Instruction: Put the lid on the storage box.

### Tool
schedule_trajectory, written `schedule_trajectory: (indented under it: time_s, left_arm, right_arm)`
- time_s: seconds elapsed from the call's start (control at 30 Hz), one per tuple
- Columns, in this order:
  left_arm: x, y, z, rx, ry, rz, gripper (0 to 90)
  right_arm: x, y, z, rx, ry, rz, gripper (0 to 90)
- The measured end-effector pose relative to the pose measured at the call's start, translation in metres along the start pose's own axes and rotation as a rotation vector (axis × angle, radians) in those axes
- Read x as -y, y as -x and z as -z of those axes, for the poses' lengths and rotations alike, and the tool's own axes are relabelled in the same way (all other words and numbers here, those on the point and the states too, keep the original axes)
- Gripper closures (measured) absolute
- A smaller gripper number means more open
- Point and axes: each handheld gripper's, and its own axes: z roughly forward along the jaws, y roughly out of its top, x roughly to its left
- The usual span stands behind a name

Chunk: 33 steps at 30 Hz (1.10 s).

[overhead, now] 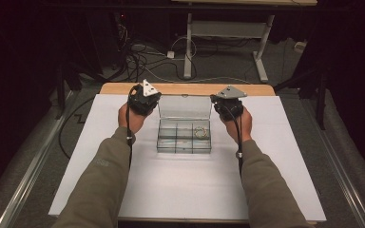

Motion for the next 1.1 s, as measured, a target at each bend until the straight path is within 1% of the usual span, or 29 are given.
schedule_trajectory:
  time_s: [0.07,0.17,0.2,0.3,0.4,0.47,0.53,0.57,0.6,0.7,0.8,0.83,0.87,0.9,0.93,0.97,1.0,1.07,1.1]
  left_arm:
    - [0.003,0.002,0.001,0.001,0.022,0.019,86.2]
    - [0.007,0.005,0.003,-0.004,0.031,0.02,86.2]
    - [0.007,0.005,0.003,-0.004,0.034,0.023,86.2]
    - [0.009,0.008,0.005,-0.01,0.038,0.027,86.2]
    - [0.01,0.01,0.008,-0.022,0.038,0.015,86.3]
    - [0.01,0.012,0.009,-0.025,0.034,0.007,86.2]
    - [0.01,0.014,0.01,-0.032,0.04,-0.016,86.3]
    - [0.01,0.014,0.01,-0.029,0.045,-0.026,86.3]
    - [0.01,0.013,0.01,-0.019,0.054,-0.046,86.3]
    - [0.013,0.017,0.014,-0.031,0.033,-0.013,86.4]
    - [0.016,0.02,0.016,-0.034,0.033,-0.02,86.4]
    - [0.016,0.02,0.016,-0.035,0.03,-0.02,86.4]
    - [0.016,0.021,0.016,-0.029,0.031,-0.022,86.3]
    - [0.016,0.023,0.017,-0.041,0.031,-0.025,86.4]
    - [0.017,0.024,0.017,-0.05,0.032,-0.029,86.4]
    - [0.018,0.024,0.017,-0.046,0.034,-0.025,86.4]
    - [0.019,0.025,0.017,-0.045,0.037,-0.019,86.3]
    - [0.02,0.027,0.018,-0.061,0.037,-0.02,86.4]
    - [0.021,0.027,0.018,-0.061,0.038,-0.016,86.4]
  right_arm:
    - [0.001,-0.002,0.002,0.005,0.008,0.01,90.0]
    - [0.002,-0.003,0.004,0.005,0.011,0.012,90.0]
    - [0.003,-0.004,0.005,0.004,0.013,0.02,90.0]
    - [0.003,-0.007,0.007,0.016,0.01,0.031,90.0]
    - [0.005,-0.009,0.01,0.024,0.034,0.021,90.0]
    - [0.006,-0.011,0.011,0.029,0.038,0.024,90.0]
    - [0.007,-0.012,0.013,0.029,0.042,0.024,90.0]
    - [0.008,-0.012,0.013,0.029,0.04,0.019,90.0]
    - [0.008,-0.012,0.014,0.029,0.04,0.018,90.0]
    - [0.009,-0.013,0.015,0.018,0.036,0.009,90.0]
    - [0.013,-0.015,0.015,0.014,0.036,0.008,90.0]
    - [0.014,-0.016,0.014,0.015,0.034,0.014,90.0]
    - [0.015,-0.016,0.014,0.012,0.031,0.013,90.0]
    - [0.015,-0.018,0.014,0.001,0.03,0.013,90.0]
    - [0.016,-0.02,0.014,0.01,0.029,0.022,90.0]
    - [0.016,-0.021,0.015,0.017,0.032,0.028,90.0]
    - [0.017,-0.022,0.015,0.013,0.032,0.024,90.0]
    - [0.018,-0.022,0.016,0.013,0.033,0.009,90.0]
    - [0.018,-0.023,0.016,0.014,0.033,0.006,90.0]
